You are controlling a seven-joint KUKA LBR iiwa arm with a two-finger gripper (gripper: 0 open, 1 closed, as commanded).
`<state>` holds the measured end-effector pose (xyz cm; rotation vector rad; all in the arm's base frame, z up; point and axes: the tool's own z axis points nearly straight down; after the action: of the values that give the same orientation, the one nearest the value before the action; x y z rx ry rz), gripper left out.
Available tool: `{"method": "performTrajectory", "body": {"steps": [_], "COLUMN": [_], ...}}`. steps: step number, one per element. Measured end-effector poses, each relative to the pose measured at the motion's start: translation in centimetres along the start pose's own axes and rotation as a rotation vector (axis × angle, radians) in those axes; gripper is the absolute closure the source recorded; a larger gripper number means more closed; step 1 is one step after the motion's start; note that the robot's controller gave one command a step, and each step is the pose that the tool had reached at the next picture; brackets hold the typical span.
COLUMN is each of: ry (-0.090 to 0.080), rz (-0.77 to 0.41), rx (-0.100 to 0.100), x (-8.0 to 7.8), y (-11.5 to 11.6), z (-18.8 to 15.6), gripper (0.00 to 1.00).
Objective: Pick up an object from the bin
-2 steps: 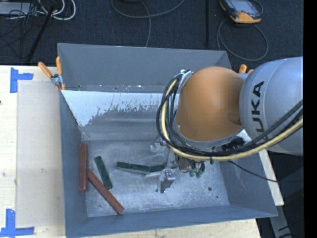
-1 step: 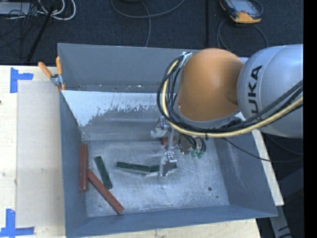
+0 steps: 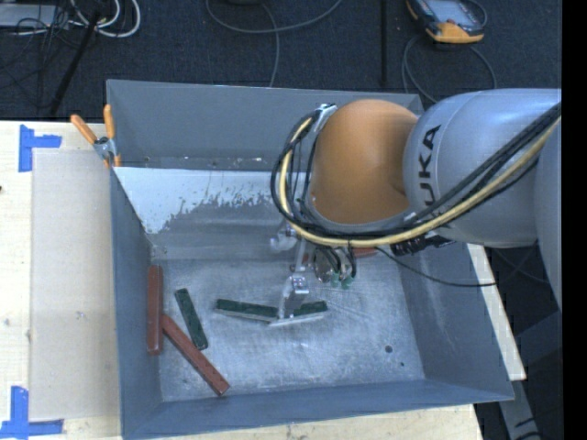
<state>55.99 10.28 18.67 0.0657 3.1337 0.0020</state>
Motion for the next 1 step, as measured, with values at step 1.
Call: {"method": "performTrajectory", "body": {"steps": [1], "ry": [0.007], "rz": [0.011], "rx": [0.001], "x": [3.58], "y": [-2.21], "z": [5.34], "gripper": [0.0]}}
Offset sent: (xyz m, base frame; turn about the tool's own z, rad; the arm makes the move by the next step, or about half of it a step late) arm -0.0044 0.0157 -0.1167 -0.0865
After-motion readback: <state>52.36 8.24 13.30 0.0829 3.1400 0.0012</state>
